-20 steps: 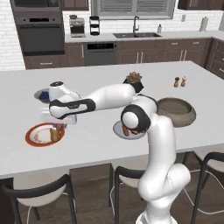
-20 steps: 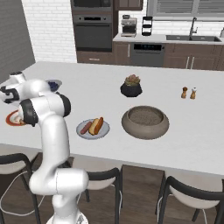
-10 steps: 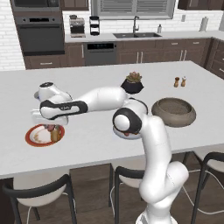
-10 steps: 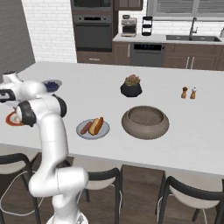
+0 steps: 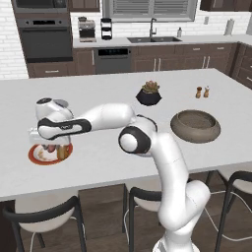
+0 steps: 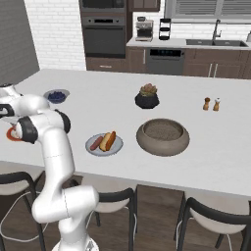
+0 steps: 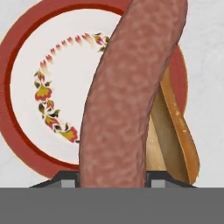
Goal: Place one bun and one sausage from the bowl on each plate.
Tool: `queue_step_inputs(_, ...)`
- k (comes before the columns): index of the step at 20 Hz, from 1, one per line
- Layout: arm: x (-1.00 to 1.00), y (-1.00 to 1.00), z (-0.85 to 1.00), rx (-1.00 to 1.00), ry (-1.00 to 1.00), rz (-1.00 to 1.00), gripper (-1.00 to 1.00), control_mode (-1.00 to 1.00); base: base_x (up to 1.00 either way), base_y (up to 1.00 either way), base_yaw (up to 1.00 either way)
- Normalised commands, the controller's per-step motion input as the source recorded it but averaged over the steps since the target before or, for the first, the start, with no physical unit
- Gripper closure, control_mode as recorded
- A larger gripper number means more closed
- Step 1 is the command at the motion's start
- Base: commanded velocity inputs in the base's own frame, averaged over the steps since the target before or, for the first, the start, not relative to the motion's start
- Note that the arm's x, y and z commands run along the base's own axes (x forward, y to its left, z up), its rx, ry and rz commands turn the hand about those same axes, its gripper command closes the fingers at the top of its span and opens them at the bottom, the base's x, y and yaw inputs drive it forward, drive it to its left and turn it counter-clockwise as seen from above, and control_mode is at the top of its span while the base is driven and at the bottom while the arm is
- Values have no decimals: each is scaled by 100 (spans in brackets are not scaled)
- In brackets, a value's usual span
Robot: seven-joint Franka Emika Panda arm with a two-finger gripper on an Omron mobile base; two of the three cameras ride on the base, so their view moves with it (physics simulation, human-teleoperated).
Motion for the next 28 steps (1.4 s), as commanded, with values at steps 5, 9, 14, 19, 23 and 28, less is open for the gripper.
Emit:
queue_step_inputs(5,0,0,-37,0,0,0,100,-100,0,0,0)
queue_step_inputs(9,4,2,-13,0,0,0,100,-100,0,0,0)
queue_step_inputs(14,31,10,0,0,0,0,100,-100,0,0,0)
queue_step_inputs(19,21,6,0,0,0,0,-100,-100,0,0,0)
queue_step_inputs(23,0,0,0,0,0,0,-100,-100,0,0,0)
queue_step_inputs(28,0,0,0,0,0,0,-100,-100,0,0,0)
